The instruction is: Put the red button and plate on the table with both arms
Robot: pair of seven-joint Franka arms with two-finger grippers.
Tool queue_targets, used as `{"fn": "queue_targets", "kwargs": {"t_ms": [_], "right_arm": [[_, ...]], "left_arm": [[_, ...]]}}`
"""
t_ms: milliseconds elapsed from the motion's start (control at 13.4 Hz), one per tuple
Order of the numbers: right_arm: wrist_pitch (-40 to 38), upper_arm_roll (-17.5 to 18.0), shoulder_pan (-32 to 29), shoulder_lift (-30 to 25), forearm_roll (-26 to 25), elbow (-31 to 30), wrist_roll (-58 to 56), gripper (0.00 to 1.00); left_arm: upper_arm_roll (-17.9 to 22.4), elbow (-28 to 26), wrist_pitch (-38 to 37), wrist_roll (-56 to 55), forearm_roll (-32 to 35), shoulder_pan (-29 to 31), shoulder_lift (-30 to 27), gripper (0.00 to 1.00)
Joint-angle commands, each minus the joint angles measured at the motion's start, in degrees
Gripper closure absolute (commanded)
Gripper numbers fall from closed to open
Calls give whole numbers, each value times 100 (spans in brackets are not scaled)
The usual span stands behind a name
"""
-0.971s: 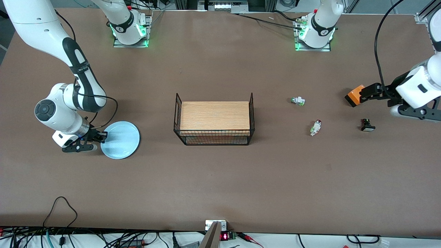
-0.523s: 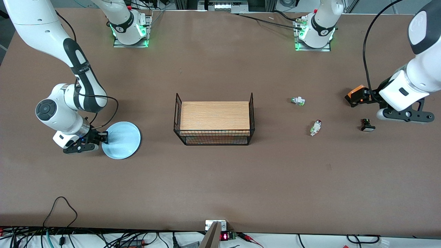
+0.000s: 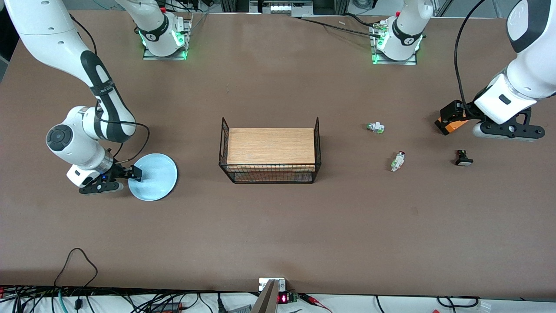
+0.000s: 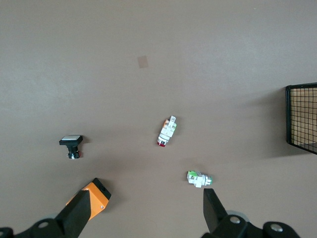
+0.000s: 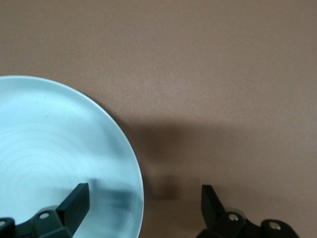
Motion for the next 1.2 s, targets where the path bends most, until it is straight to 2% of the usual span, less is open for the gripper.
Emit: {"fn": "queue_targets", "kwargs": {"t_ms": [0,149,523,747,896,1120], "right_arm": [[6,114,-93,-190,34,-69,-140,0],[-843,281,-50,-393,43,280,-88,0],[-3568,264,3,-639,16,1783,141,0],[-5149,246,29,-727,-158,2740,868,0],[-5872,246,152,-885,-413,3198,1238,0],[-6646,255,179,-1087,-467,3796,1494,0]], "left_arm": [[-27,-144,95,-75,13,33,-116,0],[-27,-144,95,-75,13,33,-107,0],[-27,-109,104,-75,5,33,-55,0],[-27,-65,104,-75,13,33,-46,0],[-36,-48,121,-75,5,24,-37,0],[-36,-30,157,-22,-197,16,33,0]]}}
